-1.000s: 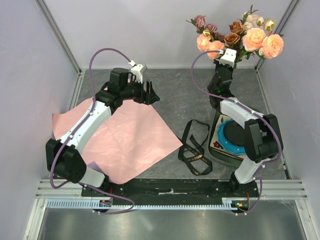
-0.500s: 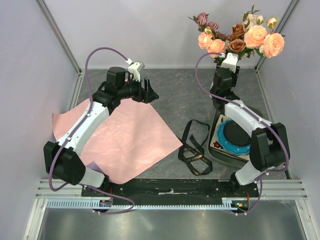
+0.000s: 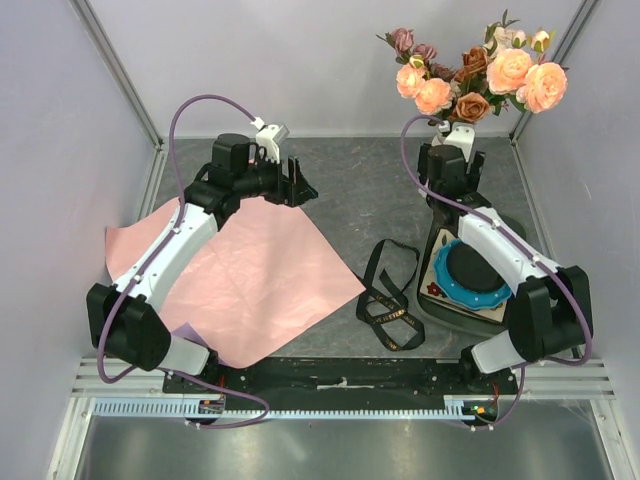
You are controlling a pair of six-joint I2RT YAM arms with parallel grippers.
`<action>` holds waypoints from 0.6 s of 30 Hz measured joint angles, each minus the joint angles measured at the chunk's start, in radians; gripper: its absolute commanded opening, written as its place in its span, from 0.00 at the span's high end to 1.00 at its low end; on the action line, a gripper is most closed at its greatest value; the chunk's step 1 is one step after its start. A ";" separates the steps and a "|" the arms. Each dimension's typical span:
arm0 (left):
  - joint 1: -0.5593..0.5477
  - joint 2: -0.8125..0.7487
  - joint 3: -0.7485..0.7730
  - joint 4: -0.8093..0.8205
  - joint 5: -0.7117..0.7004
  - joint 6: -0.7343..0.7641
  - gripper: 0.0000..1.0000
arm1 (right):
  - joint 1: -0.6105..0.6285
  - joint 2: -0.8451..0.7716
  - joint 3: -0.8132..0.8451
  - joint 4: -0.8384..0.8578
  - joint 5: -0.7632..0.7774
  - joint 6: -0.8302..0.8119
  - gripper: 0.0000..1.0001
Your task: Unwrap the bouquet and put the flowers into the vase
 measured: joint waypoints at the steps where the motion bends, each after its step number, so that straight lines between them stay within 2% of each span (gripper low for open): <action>1: 0.001 0.000 0.000 0.000 0.002 -0.002 0.23 | 0.001 -0.012 0.000 -0.023 -0.017 0.008 0.04; 10: 0.001 -0.001 0.000 0.011 0.026 -0.013 0.23 | 0.035 -0.088 0.001 -0.213 -0.146 0.078 0.02; 18: -0.034 -0.060 -0.038 0.024 0.020 -0.012 0.23 | 0.257 -0.358 -0.103 -0.342 -0.237 0.157 0.02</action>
